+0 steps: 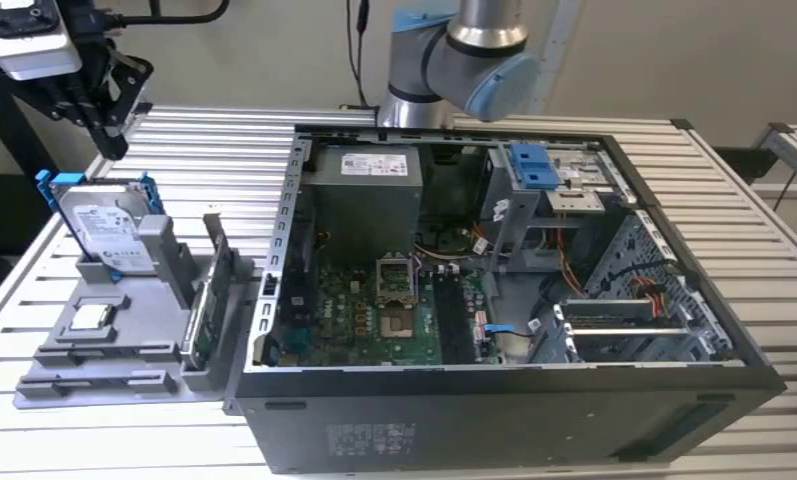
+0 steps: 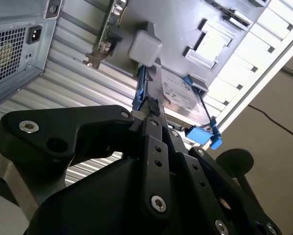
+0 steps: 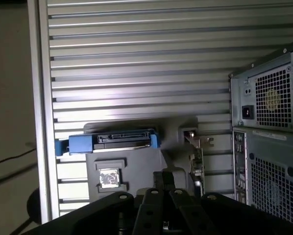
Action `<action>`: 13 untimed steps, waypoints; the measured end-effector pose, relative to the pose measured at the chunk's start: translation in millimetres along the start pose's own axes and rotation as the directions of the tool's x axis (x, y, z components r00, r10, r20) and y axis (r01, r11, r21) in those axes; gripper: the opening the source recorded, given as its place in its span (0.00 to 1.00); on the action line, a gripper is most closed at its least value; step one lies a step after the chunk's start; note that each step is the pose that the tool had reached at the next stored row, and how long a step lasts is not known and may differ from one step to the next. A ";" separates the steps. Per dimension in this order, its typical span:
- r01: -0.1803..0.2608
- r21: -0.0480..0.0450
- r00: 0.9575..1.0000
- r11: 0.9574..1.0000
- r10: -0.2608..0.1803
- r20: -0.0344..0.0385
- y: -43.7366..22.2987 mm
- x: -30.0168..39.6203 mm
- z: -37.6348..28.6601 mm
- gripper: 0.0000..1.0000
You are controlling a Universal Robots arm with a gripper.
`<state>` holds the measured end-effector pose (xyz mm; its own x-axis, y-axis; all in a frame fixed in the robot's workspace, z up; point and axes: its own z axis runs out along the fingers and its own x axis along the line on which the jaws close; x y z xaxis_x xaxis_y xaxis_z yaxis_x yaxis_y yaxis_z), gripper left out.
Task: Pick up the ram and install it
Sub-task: 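Reach for the ram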
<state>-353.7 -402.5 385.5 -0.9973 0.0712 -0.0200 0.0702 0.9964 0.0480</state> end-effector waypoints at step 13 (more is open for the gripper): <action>0.000 0.000 1.000 1.000 0.000 0.000 -1.9 24.6 2.4 0.11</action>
<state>-378.3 -402.6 382.5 -0.9973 0.0712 -0.0200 0.0702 0.9964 0.0480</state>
